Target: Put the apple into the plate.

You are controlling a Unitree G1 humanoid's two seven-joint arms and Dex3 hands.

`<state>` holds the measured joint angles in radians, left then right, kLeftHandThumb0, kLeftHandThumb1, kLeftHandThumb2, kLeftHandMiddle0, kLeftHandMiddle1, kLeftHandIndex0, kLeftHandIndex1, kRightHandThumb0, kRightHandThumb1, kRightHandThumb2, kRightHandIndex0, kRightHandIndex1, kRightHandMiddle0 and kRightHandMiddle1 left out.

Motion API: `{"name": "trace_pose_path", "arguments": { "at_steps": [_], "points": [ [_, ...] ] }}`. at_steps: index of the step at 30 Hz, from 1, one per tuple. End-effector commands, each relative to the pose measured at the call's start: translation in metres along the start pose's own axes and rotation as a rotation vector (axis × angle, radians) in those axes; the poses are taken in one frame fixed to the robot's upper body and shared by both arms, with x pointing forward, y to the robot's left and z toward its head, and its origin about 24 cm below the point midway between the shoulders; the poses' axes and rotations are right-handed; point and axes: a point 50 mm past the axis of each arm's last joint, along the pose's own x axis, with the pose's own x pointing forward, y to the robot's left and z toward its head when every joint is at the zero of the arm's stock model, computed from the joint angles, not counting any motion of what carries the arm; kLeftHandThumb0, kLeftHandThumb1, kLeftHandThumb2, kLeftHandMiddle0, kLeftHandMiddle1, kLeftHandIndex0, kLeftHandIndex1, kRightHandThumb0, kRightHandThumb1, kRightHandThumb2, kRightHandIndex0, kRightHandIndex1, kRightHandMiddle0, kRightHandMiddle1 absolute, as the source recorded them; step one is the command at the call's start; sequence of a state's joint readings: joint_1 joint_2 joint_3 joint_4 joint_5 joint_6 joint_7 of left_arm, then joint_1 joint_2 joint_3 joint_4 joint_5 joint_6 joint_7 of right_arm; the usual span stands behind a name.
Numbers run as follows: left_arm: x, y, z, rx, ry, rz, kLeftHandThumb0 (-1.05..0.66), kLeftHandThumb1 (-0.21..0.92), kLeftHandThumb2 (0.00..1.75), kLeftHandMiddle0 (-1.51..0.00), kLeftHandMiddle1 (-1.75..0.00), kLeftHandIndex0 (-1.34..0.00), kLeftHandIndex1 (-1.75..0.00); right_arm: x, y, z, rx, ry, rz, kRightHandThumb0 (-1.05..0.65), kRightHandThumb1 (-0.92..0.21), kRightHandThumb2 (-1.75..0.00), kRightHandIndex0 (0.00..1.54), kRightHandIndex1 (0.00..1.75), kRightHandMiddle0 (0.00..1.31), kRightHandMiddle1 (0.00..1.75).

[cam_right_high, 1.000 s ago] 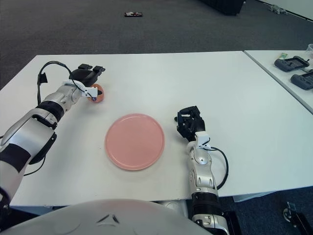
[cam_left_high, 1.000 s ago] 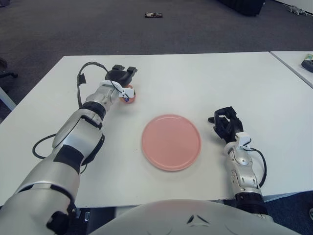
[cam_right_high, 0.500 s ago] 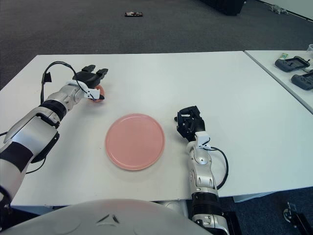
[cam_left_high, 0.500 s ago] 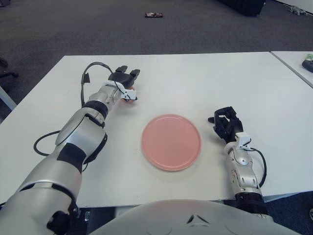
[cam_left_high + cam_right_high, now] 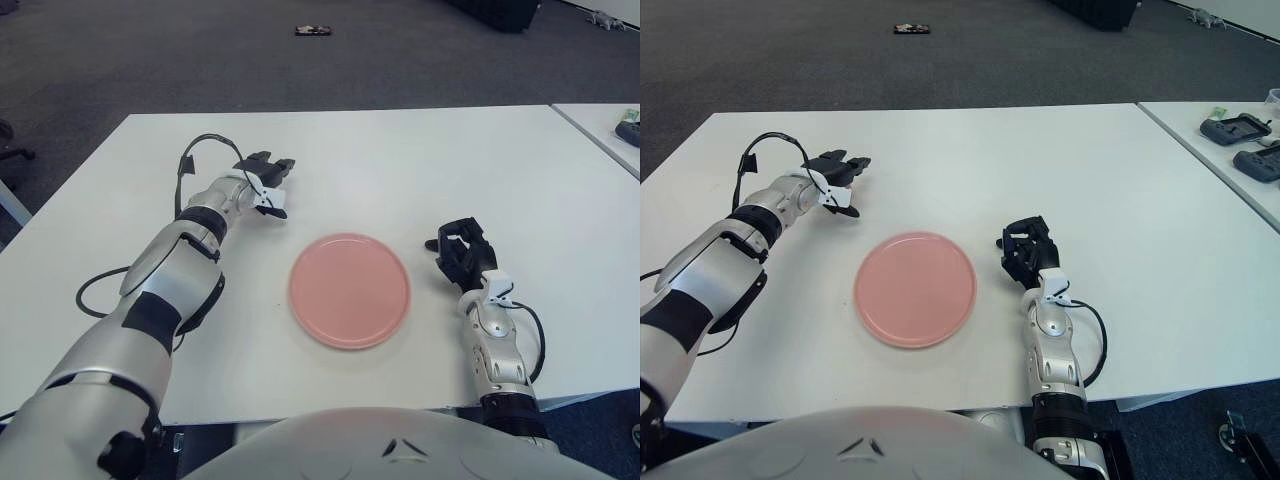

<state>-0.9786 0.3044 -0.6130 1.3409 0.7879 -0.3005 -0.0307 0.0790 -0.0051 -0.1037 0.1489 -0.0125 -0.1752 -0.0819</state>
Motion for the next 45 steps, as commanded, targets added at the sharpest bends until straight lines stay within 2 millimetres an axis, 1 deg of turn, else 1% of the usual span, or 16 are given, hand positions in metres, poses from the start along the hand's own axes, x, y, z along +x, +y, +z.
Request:
{"name": "trace_pose_path", "arguments": {
  "at_steps": [1, 2, 6, 8, 19, 27, 32, 40, 45],
  "points": [
    [0.001, 0.007, 0.002, -0.023, 0.001, -0.024, -1.05, 0.82, 0.20, 0.00, 0.00, 0.00, 0.00, 0.002, 0.000, 0.003, 0.002, -0.005, -0.007, -0.36, -0.82, -0.67, 0.46, 1.20, 0.25, 1.75],
    [0.001, 0.007, 0.003, -0.025, 0.001, -0.030, -1.05, 0.81, 0.20, 0.00, 0.00, 0.00, 0.00, 0.002, 0.000, 0.003, 0.002, -0.005, -0.007, -0.36, -0.82, -0.67, 0.46, 1.20, 0.25, 1.75],
    [0.003, -0.009, 0.006, -0.036, 0.033, -0.073, -1.05, 0.82, 0.20, 0.00, 0.00, 0.00, 0.00, 0.002, 0.000, 0.003, 0.006, -0.007, -0.008, -0.36, -0.82, -0.67, 0.46, 1.20, 0.25, 1.75],
    [0.003, -0.014, 0.005, -0.040, 0.046, -0.083, -1.05, 0.83, 0.20, 0.00, 0.00, 0.00, 0.00, 0.002, 0.000, 0.003, 0.008, -0.010, -0.009, -0.36, -0.81, -0.68, 0.46, 1.20, 0.25, 1.75],
    [0.002, -0.017, 0.000, -0.083, 0.077, -0.084, -1.05, 0.86, 0.20, 0.00, 0.00, 0.00, 0.00, 0.002, -0.002, 0.003, 0.004, -0.017, -0.018, -0.36, -0.79, -0.71, 0.48, 1.21, 0.27, 1.75],
    [0.000, -0.023, -0.008, -0.050, 0.126, -0.042, -1.05, 0.88, 0.20, 0.00, 0.00, 0.00, 0.00, 0.002, -0.006, 0.001, -0.002, -0.017, -0.024, -0.36, -0.78, -0.73, 0.50, 1.22, 0.27, 1.75],
    [-0.002, -0.023, -0.013, -0.030, 0.150, -0.008, -1.05, 0.89, 0.20, 0.00, 0.00, 0.00, 0.00, 0.002, -0.009, 0.000, -0.003, -0.014, -0.024, -0.36, -0.78, -0.72, 0.50, 1.23, 0.27, 1.75],
    [-0.005, -0.018, -0.021, -0.022, 0.172, 0.091, -1.05, 0.91, 0.20, 0.00, 0.00, 0.00, 0.00, 0.002, -0.011, -0.001, -0.011, -0.012, -0.015, -0.36, -0.80, -0.70, 0.49, 1.23, 0.26, 1.75],
    [-0.009, -0.012, -0.029, -0.062, 0.190, 0.154, -1.05, 0.91, 0.19, 0.00, 0.00, 0.00, 0.00, 0.003, -0.011, -0.002, -0.011, -0.011, -0.009, -0.36, -0.80, -0.69, 0.49, 1.24, 0.26, 1.75]
  ]
}}
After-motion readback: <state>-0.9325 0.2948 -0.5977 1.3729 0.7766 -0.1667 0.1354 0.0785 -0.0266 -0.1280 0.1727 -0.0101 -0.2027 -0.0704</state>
